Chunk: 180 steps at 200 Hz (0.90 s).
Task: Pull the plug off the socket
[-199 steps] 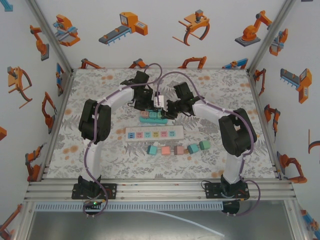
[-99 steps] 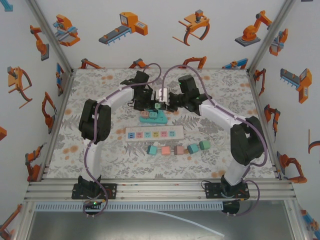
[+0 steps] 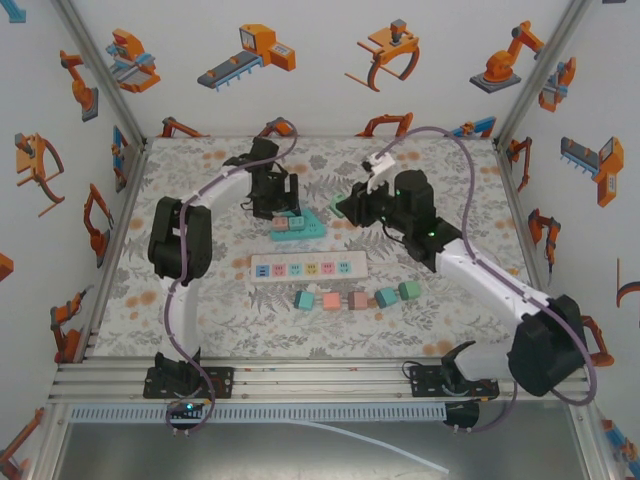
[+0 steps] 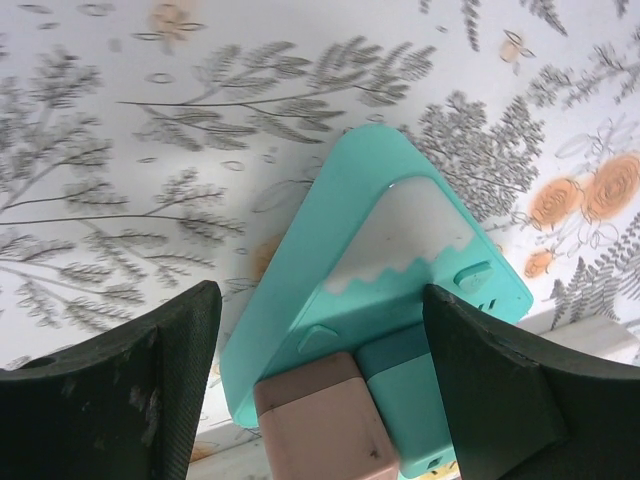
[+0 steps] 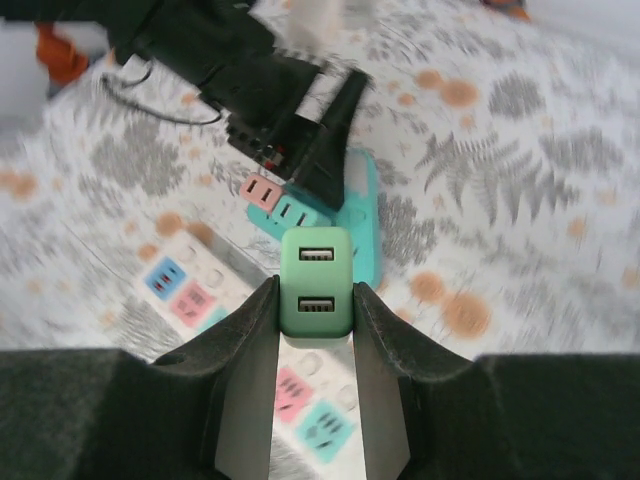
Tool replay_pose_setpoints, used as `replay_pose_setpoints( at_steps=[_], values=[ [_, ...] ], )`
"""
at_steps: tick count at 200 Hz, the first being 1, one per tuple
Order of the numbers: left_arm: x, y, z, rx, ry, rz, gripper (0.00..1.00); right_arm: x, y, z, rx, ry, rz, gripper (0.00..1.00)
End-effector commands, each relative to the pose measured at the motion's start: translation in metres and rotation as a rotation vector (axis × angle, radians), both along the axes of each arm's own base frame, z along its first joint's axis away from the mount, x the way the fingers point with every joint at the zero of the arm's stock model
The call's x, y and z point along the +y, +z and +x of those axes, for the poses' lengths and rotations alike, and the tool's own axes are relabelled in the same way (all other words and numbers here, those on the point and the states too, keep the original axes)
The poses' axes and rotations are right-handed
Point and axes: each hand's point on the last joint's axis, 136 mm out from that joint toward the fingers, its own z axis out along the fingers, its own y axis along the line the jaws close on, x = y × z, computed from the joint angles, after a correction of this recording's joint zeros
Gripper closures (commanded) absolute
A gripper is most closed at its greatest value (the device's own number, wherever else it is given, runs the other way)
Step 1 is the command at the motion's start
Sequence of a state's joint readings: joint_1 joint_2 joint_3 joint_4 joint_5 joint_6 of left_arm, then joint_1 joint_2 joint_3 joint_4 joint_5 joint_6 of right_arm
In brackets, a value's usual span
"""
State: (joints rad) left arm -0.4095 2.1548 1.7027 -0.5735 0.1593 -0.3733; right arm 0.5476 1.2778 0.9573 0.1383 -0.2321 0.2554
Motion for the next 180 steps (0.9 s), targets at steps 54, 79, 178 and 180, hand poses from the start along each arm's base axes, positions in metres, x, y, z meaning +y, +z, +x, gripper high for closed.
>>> replay_pose_setpoints(
  at_steps=[54, 79, 178, 180],
  values=[
    [0.013, 0.037, -0.007, -0.069, 0.016, -0.055, 0.2, -0.095, -0.051, -0.06, 0.468, -0.557, 0.283, 1.0],
    [0.003, 0.078, -0.011, -0.172, -0.039, -0.146, 0.2, -0.114, -0.066, -0.083, 0.499, -0.622, 0.258, 1.0],
    [-0.055, 0.222, -0.159, -0.674, -0.969, -0.523, 0.13, -0.129, -0.155, -0.142, 0.756, -0.624, 0.176, 0.99],
    [-0.055, 0.221, -0.164, -0.679, -0.989, -0.52, 0.13, -0.128, -0.157, -0.142, 0.76, -0.619, 0.178, 0.99]
  ],
)
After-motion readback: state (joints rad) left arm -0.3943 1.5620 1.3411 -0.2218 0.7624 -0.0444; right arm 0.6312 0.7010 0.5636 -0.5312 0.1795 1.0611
